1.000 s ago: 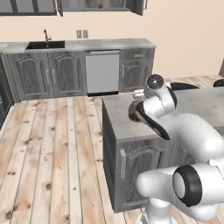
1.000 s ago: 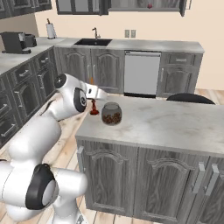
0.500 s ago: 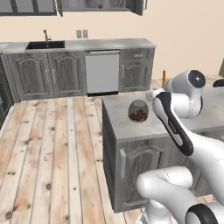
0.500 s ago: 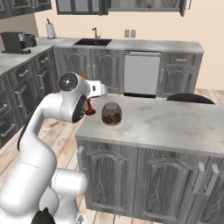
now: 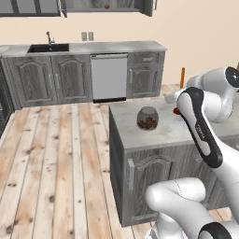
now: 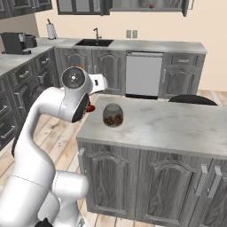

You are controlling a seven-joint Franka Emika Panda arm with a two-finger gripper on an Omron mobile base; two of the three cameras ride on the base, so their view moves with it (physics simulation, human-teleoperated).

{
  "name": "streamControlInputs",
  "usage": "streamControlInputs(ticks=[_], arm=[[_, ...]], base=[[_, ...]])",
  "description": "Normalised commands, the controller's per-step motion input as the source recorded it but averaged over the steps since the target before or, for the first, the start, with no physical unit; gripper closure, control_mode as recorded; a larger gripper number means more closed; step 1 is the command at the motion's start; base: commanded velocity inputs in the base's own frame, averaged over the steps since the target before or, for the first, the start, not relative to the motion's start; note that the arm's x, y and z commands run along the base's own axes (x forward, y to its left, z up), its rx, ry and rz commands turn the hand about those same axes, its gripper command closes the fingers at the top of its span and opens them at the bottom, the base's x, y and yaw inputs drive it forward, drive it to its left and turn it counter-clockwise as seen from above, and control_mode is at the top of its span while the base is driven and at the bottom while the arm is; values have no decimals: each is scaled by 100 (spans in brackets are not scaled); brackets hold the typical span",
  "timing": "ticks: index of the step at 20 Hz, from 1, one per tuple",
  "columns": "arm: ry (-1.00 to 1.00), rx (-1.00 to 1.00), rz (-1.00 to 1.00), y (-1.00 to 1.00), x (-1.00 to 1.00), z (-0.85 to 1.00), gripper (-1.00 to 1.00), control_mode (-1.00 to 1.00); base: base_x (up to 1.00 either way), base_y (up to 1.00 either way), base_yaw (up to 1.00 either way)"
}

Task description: Pick the jar and candle from the dining table and place them in the open cabinet. Close the cabinet after placing the objects.

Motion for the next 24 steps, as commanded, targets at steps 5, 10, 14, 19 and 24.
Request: streamControlInputs(ticks=[5, 10, 14, 19, 24], arm=[[11, -4, -19, 3, 6, 2, 100, -100], [1, -1, -6, 2, 0, 0, 100, -100], [0, 0, 0, 0, 0, 0, 100, -100], [0, 0, 0, 0, 0, 0, 100, -100], [0, 0, 0, 0, 0, 0, 100, 100]], base=[[0, 0, 0], [0, 0, 0], [0, 0, 0], [0, 0, 0], [-21, 25, 0]])
